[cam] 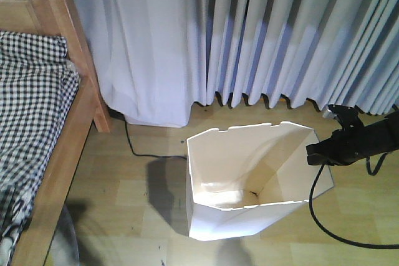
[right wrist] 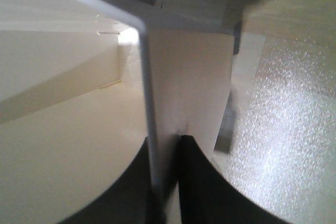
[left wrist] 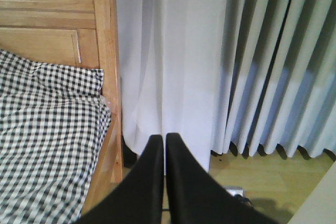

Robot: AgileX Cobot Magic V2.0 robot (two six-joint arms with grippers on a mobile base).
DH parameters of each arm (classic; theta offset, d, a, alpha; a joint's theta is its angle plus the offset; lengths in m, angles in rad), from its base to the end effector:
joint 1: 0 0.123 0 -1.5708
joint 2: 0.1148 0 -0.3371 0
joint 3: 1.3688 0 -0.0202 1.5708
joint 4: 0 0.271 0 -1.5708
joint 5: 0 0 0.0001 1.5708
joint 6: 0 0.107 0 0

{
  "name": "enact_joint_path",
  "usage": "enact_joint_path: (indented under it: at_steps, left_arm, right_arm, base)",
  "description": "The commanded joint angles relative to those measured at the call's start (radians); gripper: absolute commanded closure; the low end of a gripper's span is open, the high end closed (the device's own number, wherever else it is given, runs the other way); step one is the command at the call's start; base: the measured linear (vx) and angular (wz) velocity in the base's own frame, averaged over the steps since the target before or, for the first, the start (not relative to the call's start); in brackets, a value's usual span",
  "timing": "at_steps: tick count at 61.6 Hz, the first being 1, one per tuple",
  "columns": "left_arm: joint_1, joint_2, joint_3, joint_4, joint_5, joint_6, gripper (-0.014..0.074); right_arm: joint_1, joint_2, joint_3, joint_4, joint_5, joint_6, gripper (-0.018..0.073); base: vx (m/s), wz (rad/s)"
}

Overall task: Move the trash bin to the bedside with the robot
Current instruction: 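Drive forward to the bedside by the curtains carrying the bin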

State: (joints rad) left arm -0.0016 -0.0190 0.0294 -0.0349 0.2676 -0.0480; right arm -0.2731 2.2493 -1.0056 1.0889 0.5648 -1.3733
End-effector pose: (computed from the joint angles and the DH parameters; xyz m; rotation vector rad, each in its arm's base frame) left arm 0.0381 -0.0011 0.1758 -0.0638 1.7608 -0.0687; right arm 0.3795 -0.0535 0.0261 -0.1630 2.7993 0.6164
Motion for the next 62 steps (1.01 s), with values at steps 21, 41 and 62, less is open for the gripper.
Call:
enact_joint_path:
  at_steps: [21,41,62]
  left_arm:
    - [-0.006,-0.01,0.028,-0.009,-0.074,-0.008,0.0602]
    - [-0.006,-0.01,0.028,-0.009,-0.074,-0.008,0.0602]
    - [-0.006,-0.01,0.028,-0.009,-0.074,-0.008,0.0602]
  right_arm:
    - [-0.002,-0.079,-0.017,0.086,0.17,0.012,0.0564]
    - [-0.002,-0.079,-0.017,0.086,0.17,0.012,0.0564]
    - [-0.002,-0.079,-0.017,0.086,0.17,0.012,0.0564]
  base:
    - [0.24,-0.03]
    - [0.07,-0.02]
    - [0.0,0.0]
